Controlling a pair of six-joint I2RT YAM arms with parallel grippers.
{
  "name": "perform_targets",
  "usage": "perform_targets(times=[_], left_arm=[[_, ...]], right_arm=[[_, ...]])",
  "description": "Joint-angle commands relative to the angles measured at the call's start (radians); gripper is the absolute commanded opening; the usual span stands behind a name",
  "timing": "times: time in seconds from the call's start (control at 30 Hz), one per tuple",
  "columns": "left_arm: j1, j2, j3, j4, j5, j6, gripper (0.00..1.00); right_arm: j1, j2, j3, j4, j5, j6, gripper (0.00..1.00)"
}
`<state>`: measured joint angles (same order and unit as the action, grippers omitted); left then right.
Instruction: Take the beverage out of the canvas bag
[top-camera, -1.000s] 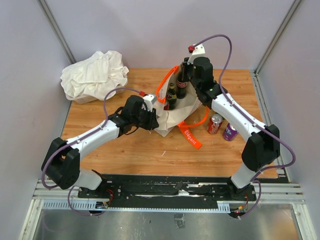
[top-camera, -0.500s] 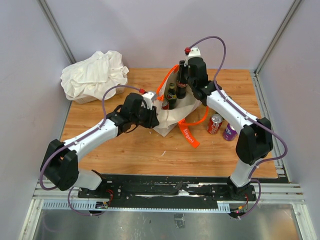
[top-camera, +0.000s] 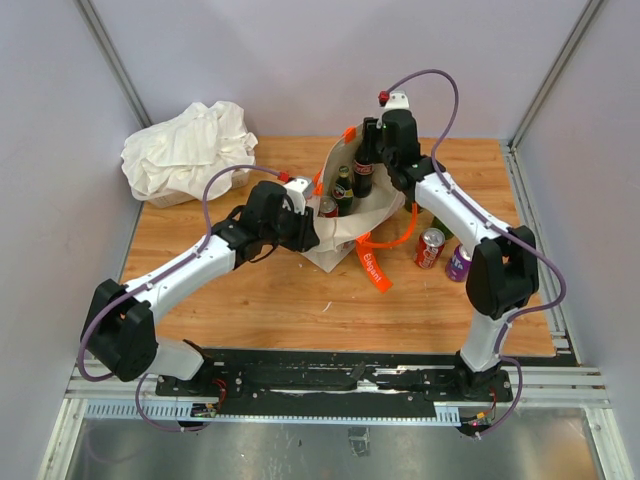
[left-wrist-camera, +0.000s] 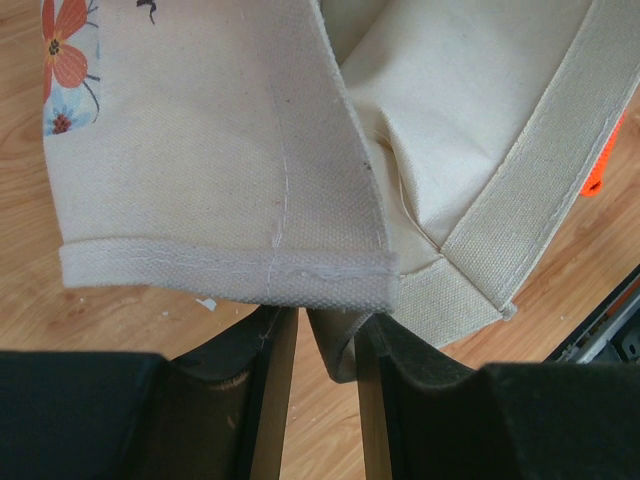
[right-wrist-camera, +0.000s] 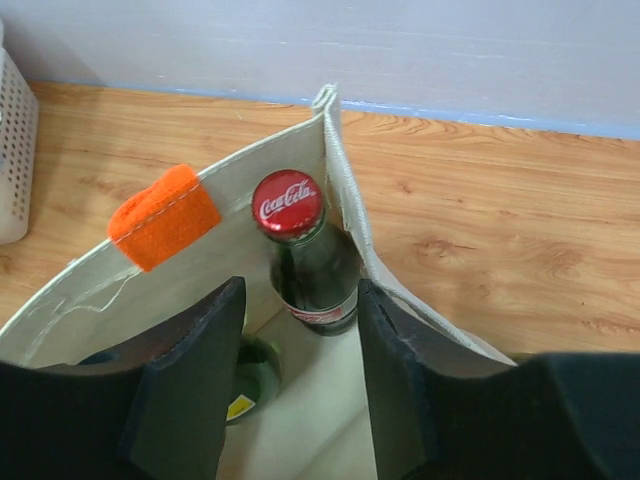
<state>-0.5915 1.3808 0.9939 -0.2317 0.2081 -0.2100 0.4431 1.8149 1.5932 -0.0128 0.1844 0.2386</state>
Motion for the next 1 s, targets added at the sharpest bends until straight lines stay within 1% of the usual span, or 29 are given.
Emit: perform_targets(times=[0.0, 0.17, 0.4, 0.7, 0.83, 0.9, 0.97], left_arm=[[-0.002, -0.015, 0.037, 0.042, 0.008, 0.006, 0.34], [-0.002, -0.012, 0.037, 0.04, 0.008, 0.007, 0.34], [-0.002, -0.003, 0.035, 0.038, 0.008, 0.011, 0.34], [-0.003, 0.004, 0.031, 0.038, 0.008, 0.017, 0.34], [-0.002, 0.009, 0.028, 0.041, 0.007, 0.016, 0.34], [-0.002, 0.009, 0.026, 0.045, 0.005, 0.015, 0.34], [-0.003, 0.01, 0.024, 0.048, 0.005, 0.015, 0.34]], right_arm=[[-0.026, 0.047, 0.061, 0.014, 0.017, 0.004, 0.52], [-0.029, 0.101, 0.108, 0.031, 0.004, -0.017, 0.55], [-0.031, 0.16, 0.164, 0.059, 0.008, -0.045, 0.57], [-0.032, 0.242, 0.228, 0.097, 0.031, -0.12, 0.6], [-0.034, 0.261, 0.241, 0.088, 0.045, -0.125, 0.59], [-0.033, 0.258, 0.225, 0.1, 0.049, -0.127, 0.56], [-0.033, 0.251, 0.203, 0.121, 0.052, -0.134, 0.47]])
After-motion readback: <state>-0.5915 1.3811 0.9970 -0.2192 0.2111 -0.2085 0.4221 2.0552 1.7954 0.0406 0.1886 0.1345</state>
